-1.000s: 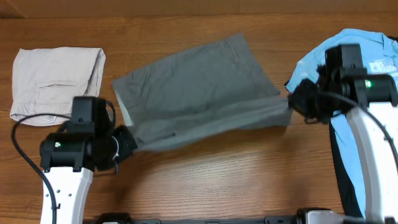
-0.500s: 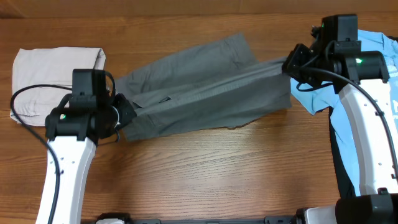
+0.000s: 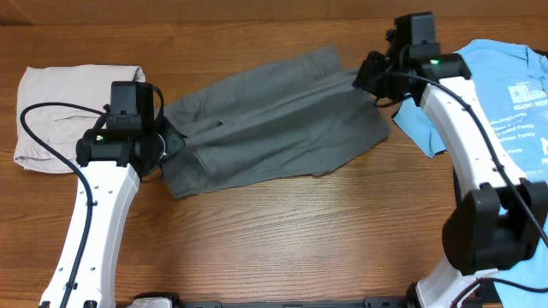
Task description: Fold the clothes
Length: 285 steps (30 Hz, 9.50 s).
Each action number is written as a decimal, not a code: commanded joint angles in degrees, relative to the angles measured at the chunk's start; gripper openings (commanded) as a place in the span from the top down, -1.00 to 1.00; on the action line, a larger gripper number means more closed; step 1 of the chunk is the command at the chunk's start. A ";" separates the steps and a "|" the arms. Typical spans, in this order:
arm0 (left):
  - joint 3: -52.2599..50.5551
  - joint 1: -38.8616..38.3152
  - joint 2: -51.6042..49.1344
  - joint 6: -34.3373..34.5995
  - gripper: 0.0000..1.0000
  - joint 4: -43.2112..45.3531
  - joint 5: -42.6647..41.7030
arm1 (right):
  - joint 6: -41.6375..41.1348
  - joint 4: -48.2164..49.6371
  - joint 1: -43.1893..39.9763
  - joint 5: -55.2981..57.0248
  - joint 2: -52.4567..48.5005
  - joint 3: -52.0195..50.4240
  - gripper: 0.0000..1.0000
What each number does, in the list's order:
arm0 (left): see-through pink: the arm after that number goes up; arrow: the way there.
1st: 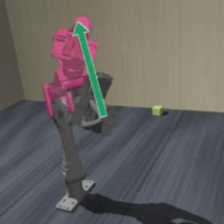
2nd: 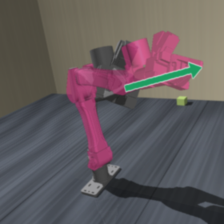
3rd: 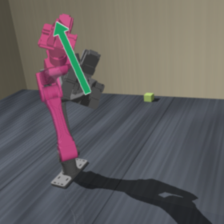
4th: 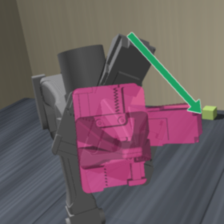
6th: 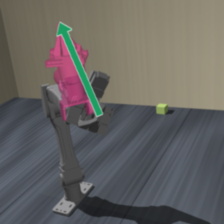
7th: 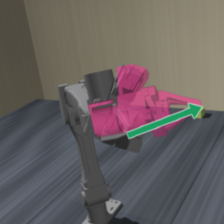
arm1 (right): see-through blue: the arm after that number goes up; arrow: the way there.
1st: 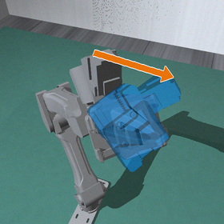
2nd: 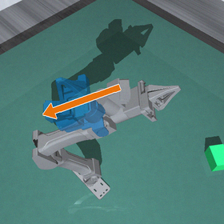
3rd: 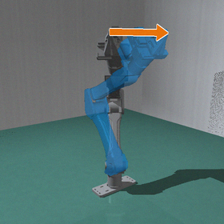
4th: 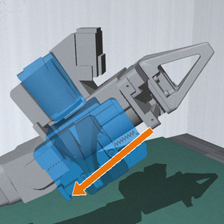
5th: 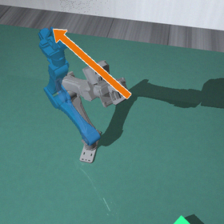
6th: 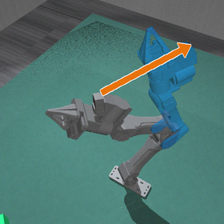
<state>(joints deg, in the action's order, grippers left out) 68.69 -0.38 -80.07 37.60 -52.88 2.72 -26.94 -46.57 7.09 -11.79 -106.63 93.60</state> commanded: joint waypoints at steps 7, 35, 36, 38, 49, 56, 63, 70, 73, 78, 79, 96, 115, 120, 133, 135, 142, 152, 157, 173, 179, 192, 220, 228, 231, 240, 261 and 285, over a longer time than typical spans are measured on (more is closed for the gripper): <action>0.90 0.46 -8.24 1.86 0.92 6.51 6.91 | 2.38 10.80 -0.28 2.80 -2.97 1.27 0.92; 2.47 0.46 -20.28 -9.42 -0.17 29.49 10.78 | 7.85 32.98 -0.31 -1.36 -13.86 1.81 -0.43; 3.93 0.46 -19.63 -12.13 -0.36 28.83 10.78 | 10.08 32.28 -0.50 -4.24 -13.42 2.36 -0.56; 7.41 0.24 -17.84 -15.67 -0.52 25.88 10.71 | 12.07 29.59 -1.11 -8.66 -11.91 3.52 -0.77; 12.00 -4.94 -15.21 -15.74 0.91 12.31 -11.76 | 12.20 4.98 -2.80 -9.84 -7.67 3.76 0.92; 9.79 -9.88 -22.97 -15.76 0.92 12.70 -11.17 | 12.24 4.52 -2.45 -0.59 -13.75 1.01 0.92; 9.79 -10.62 -32.09 -15.74 0.92 16.28 -11.10 | 12.17 2.29 -2.73 3.98 -18.67 0.57 0.92; 9.79 -10.62 -37.68 -15.76 0.92 15.93 -11.15 | 11.43 -5.60 -2.73 4.26 -21.44 0.57 0.92; 9.81 -10.64 -37.18 -15.80 0.91 15.63 -11.17 | 5.42 -14.80 -2.84 4.26 -21.33 0.57 0.92; 9.86 -10.64 -36.79 -16.04 0.92 15.43 -11.45 | 3.10 -25.97 -2.58 4.35 -21.33 0.48 0.92; 9.86 -10.64 -36.79 -16.68 0.92 15.37 -11.61 | 2.84 -27.56 -2.27 4.55 -21.33 0.48 0.92; 11.08 -10.69 -34.64 -21.11 0.92 13.90 -12.37 | 1.90 -29.05 -3.67 5.70 -11.02 6.01 0.70; 17.29 -10.69 -17.22 -18.75 0.42 -2.75 -11.32 | 13.53 -13.35 -7.43 3.08 -15.96 4.96 0.10; 17.29 -10.69 -17.29 -18.78 0.20 -5.25 -9.11 | 13.53 -12.24 -7.43 3.15 -18.97 4.96 0.10; 17.29 -10.69 -17.31 -18.75 -0.04 -6.54 -9.14 | 15.23 -13.86 -7.10 2.73 -23.71 1.46 0.02; 17.29 -10.69 -17.31 -18.75 -0.05 -6.64 -9.14 | 15.21 -13.94 -7.10 2.75 -23.82 0.59 0.54; 17.29 -10.69 -17.31 -18.75 -0.08 -6.71 -9.14 | 14.69 -21.24 -7.10 2.75 -23.96 0.37 0.92; 17.29 -10.69 -17.31 -18.78 -0.13 -7.91 -8.39 | 5.33 -35.30 -6.71 7.23 -23.96 -0.02 0.92; 17.29 -10.69 -17.31 -18.78 -0.16 -8.28 -6.12 | 5.31 -34.84 -6.86 6.25 -23.89 1.53 0.92; 17.29 -10.47 -17.31 -18.73 -0.30 -6.67 -4.63 | 7.82 -50.27 -4.76 5.75 -23.56 31.71 -0.54; 17.29 -10.47 -17.31 -18.75 -0.34 -6.88 -3.96 | 8.15 -50.16 -3.37 4.85 -23.58 30.49 -0.74; 17.29 -10.47 -17.31 -18.75 -1.00 -6.43 -2.08 | 12.13 -42.25 8.04 -0.76 -25.44 30.40 0.92; 17.29 -10.47 -17.31 -18.75 -1.00 -6.43 -2.08 | 11.96 1.25 15.82 -2.23 -26.93 12.52 0.92; 17.29 -10.47 -17.31 -18.75 -1.00 -6.43 -2.08 | 8.92 11.08 15.82 4.00 -27.63 12.52 0.92; 17.29 -10.47 -17.31 -18.75 -1.00 -6.43 -2.10 | 8.90 11.82 15.82 4.22 -29.09 12.52 0.92; 17.29 -10.47 -17.31 -18.75 -1.00 -6.43 -2.08 | 9.38 14.99 14.34 3.96 -29.33 15.26 0.64; 17.29 -10.47 -17.31 -18.75 -1.00 -6.43 -2.08 | 9.33 -0.42 15.54 -7.58 -25.62 15.19 0.92; 17.29 -10.47 -17.31 -18.75 -1.00 -6.43 -2.08 | 8.87 27.04 17.00 -0.26 -29.22 3.89 0.92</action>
<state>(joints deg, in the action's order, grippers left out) 85.84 -10.90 -97.03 19.11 -59.55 -0.14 -17.98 -20.23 24.14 -15.00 -134.02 97.80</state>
